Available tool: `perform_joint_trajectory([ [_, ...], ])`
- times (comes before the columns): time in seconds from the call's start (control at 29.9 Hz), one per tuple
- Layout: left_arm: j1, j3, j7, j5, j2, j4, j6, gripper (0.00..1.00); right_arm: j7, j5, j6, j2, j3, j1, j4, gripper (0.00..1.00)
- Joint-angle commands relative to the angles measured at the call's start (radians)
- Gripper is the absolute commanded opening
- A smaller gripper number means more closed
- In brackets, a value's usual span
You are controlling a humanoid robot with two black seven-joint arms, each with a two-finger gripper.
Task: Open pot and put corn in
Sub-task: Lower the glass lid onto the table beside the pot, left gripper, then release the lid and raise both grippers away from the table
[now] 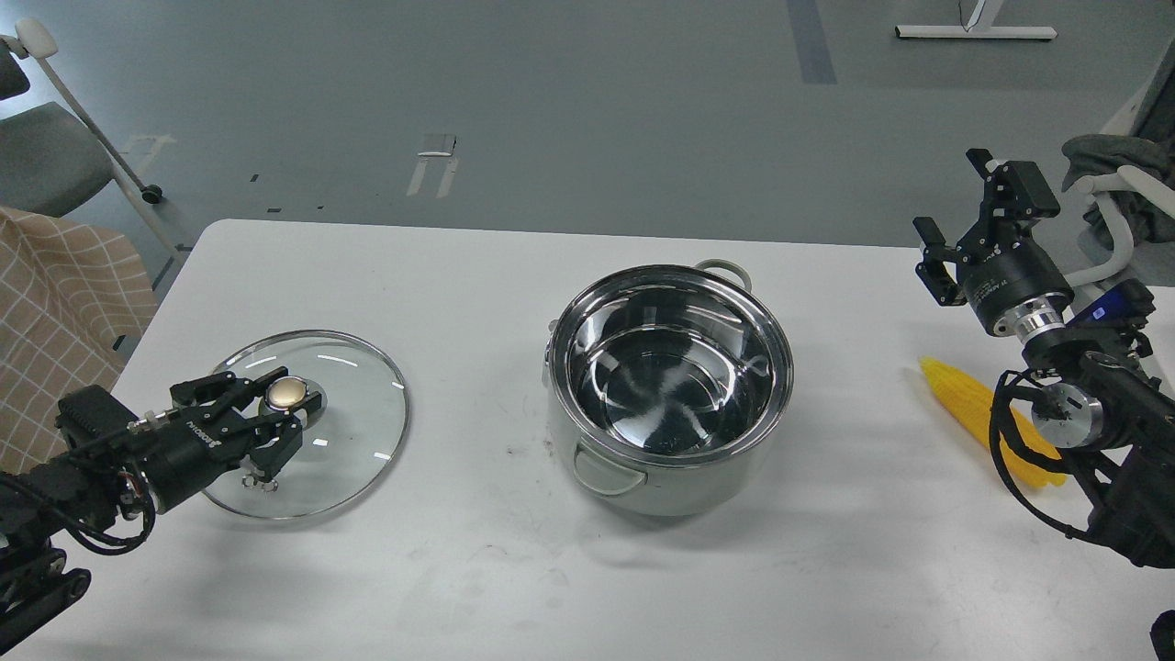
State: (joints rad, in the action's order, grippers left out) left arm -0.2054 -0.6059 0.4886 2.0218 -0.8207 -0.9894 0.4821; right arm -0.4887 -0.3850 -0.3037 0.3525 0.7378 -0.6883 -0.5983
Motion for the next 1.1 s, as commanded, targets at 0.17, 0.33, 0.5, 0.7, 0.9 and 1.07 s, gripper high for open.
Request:
perform_joint_trajectory([
  [0.17, 0.000, 0.006, 0.000, 0.000, 0.000, 0.001, 0.000, 0.93, 0.000, 0.000, 0.000, -0.001, 0.000, 0.000, 0.000, 1.00],
  [0.33, 0.001, 0.005, 0.000, 0.000, 0.000, 0.001, 0.000, 0.97, 0.000, 0.000, 0.000, -0.001, 0.000, 0.000, 0.000, 1.00],
  [0.5, 0.001, 0.003, 0.000, 0.000, 0.002, 0.009, 0.000, 0.97, 0.000, 0.000, -0.002, -0.001, 0.000, 0.000, 0.000, 1.00],
  [0.7, 0.001, 0.011, 0.000, 0.002, 0.002, 0.017, 0.000, 0.57, 0.000, 0.000, 0.000, 0.000, 0.000, 0.000, 0.000, 1.00],
  [0.9, 0.001, 0.014, 0.000, 0.005, 0.002, 0.028, -0.003, 0.21, 0.000, 0.000, 0.000, -0.001, 0.000, 0.000, 0.002, 1.00],
  [1.07, 0.001, 0.012, 0.000, 0.005, 0.002, 0.031, -0.005, 0.10, 0.000, 0.000, -0.002, -0.001, 0.000, 0.000, 0.000, 1.00],
])
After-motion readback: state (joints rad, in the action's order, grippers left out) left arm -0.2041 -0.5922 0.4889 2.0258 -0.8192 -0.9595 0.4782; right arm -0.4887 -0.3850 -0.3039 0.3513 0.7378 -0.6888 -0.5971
